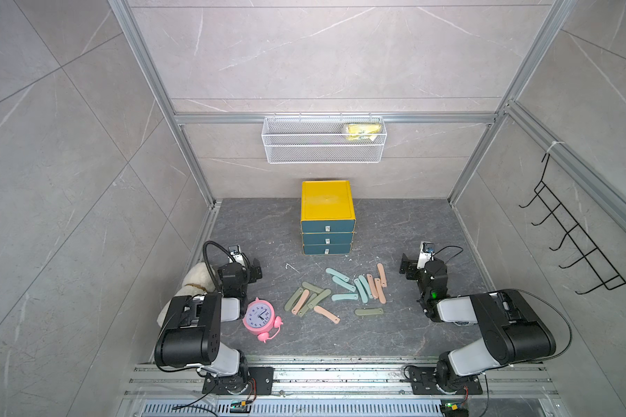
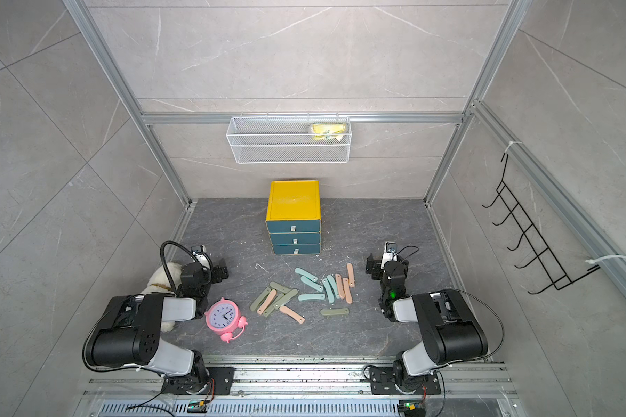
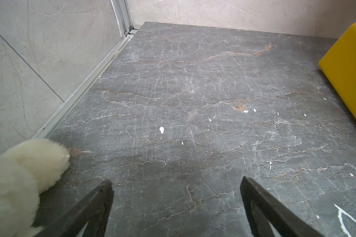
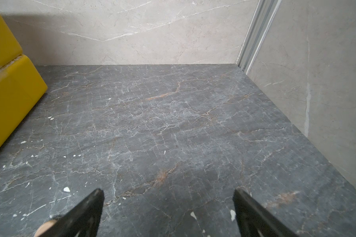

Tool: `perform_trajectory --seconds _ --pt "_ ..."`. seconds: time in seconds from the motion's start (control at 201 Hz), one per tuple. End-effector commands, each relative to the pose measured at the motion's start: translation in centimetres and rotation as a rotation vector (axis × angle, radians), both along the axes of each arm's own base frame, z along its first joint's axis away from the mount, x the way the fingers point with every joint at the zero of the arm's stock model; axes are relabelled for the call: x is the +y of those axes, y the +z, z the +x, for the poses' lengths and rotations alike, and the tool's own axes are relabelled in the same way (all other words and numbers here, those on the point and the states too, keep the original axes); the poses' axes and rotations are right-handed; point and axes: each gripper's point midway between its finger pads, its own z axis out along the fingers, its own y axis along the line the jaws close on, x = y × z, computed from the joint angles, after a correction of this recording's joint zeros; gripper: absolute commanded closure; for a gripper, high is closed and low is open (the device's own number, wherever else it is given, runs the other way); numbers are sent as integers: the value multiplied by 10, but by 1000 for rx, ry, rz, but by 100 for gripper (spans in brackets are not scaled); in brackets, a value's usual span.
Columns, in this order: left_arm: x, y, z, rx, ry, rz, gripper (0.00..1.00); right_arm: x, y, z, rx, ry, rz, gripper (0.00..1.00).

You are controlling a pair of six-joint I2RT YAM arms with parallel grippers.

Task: Place the fruit knives into the drawer by color
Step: Adjust the storage box at the center of the board.

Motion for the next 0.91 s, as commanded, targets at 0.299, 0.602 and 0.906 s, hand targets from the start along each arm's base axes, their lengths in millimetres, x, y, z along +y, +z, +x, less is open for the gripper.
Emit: perform_trajectory --seconds 0.299,0.602,0.906 --pt "3 14 9 -44 5 24 0 1 3 4 -8 -1 -11 1" --pt "14 41 1 -45 109 64 0 0 27 -12 -89 -11 -20 1" --pt "-3 114 10 -172 73 -69 0 -2 46 -6 190 -119 60 1"
